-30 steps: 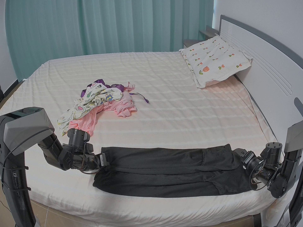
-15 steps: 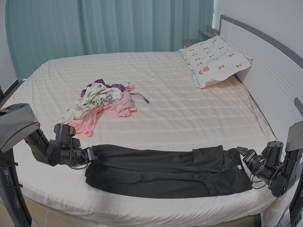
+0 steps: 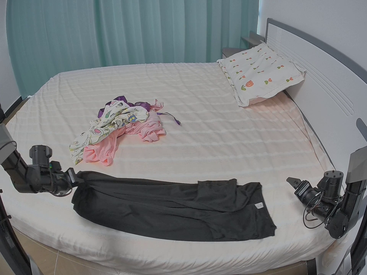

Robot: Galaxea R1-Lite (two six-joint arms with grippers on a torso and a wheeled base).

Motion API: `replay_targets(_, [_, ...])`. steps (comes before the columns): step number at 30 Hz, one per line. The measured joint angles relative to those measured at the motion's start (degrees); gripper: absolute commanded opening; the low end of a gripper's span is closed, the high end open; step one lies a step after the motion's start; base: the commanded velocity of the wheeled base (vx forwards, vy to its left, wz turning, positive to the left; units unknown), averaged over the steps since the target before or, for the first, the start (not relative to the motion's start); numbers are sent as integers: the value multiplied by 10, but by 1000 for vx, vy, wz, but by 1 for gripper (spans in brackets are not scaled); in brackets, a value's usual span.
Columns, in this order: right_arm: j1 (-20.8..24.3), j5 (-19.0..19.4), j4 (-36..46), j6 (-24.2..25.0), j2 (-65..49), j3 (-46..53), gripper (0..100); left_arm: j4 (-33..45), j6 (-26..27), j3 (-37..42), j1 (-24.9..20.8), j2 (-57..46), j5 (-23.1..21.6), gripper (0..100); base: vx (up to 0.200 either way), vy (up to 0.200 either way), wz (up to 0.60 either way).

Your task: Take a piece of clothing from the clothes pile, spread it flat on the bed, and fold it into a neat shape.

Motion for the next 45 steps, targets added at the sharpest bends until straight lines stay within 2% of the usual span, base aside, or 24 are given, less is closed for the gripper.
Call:
replay_targets(5, [0, 0, 0, 0, 0, 0, 100, 29, 2, -5, 95, -20, -42, 0, 0, 0, 0])
replay_targets(8, [-1, 1, 0, 0, 0, 0, 100, 67, 4, -20, 157, -34, -63, 0, 0, 0, 0])
replay_targets(11, [-1, 1, 0, 0, 0, 0, 100, 114, 5, -43, 200, -50, -75, 0, 0, 0, 0])
replay_targets(15, [0, 1, 0, 0, 1, 1, 100, 152, 5, -64, 225, -82, -83, 0, 0, 0, 0])
replay_targets(19, [0, 1, 0, 0, 2, 1, 100, 174, 0, -63, 205, -117, -78, 0, 0, 0, 0])
replay_targets(21, [0, 1, 0, 0, 2, 1, 100, 187, -8, -58, 176, -135, -69, 0, 0, 0, 0])
replay_targets(25, [0, 1, 0, 0, 3, 1, 100, 214, -45, -51, 90, -172, -37, 0, 0, 0, 0])
replay_targets(34, [0, 6, 0, 0, 4, 1, 100, 241, -157, -60, -150, -224, 101, 0, 0, 0, 0])
replay_targets(38, [-1, 9, 0, 0, 4, 1, 100, 250, -198, -86, -261, -225, 160, 0, 0, 0, 0])
replay_targets(45, [-1, 11, 0, 0, 5, 2, 100, 269, -256, -177, -396, -168, 235, 0, 0, 0, 0])
